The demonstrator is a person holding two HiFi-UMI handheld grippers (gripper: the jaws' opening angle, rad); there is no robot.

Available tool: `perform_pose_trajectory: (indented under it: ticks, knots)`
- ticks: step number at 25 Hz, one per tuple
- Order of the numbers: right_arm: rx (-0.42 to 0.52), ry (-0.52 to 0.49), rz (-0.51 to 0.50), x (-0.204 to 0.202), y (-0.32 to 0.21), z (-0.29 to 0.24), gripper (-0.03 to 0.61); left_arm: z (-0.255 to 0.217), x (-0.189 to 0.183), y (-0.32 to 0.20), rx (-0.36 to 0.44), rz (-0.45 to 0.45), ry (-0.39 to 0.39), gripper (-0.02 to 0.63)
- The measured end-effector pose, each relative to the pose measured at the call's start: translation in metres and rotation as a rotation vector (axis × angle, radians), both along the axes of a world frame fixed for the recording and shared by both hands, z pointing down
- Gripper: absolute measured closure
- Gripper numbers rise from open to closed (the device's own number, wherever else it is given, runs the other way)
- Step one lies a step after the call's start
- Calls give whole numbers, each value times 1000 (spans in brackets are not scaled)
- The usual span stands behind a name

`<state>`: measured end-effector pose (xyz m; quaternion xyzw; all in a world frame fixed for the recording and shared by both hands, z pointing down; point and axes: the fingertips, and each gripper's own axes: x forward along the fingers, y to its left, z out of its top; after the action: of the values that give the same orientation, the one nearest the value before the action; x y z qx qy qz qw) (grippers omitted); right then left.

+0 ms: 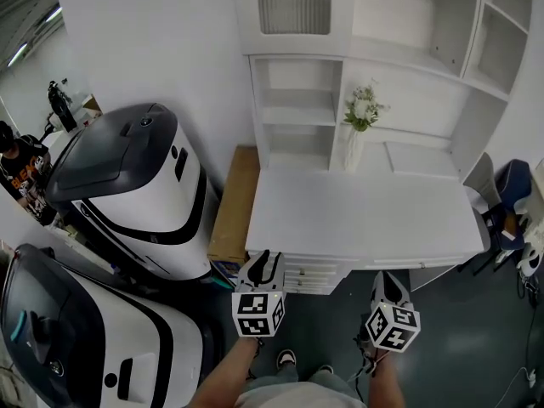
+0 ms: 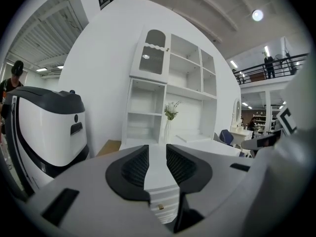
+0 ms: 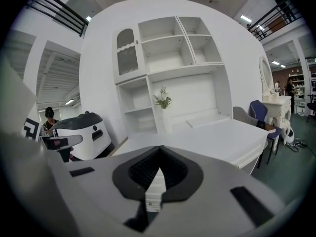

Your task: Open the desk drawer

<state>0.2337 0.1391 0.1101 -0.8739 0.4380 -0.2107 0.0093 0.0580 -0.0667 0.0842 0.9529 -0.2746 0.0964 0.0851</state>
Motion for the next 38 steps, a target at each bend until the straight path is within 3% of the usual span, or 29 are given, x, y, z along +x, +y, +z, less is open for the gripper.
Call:
perform_pose_trajectory:
  ticks: [13, 19, 29, 38]
  knots:
    - [-33, -7, -103, 34, -17, -2, 572, 5, 26, 16, -22, -44, -43, 497]
    - [-69, -32, -128, 35, -14, 20, 572, 28, 29, 29, -62, -51, -62, 497]
    - [-134, -95, -130, 27, 4, 106, 572, 122, 26, 41, -101, -65, -124, 497]
    - [-189, -172, -129, 26, 4, 233, 572, 262, 26, 56, -111, -45, -177, 497]
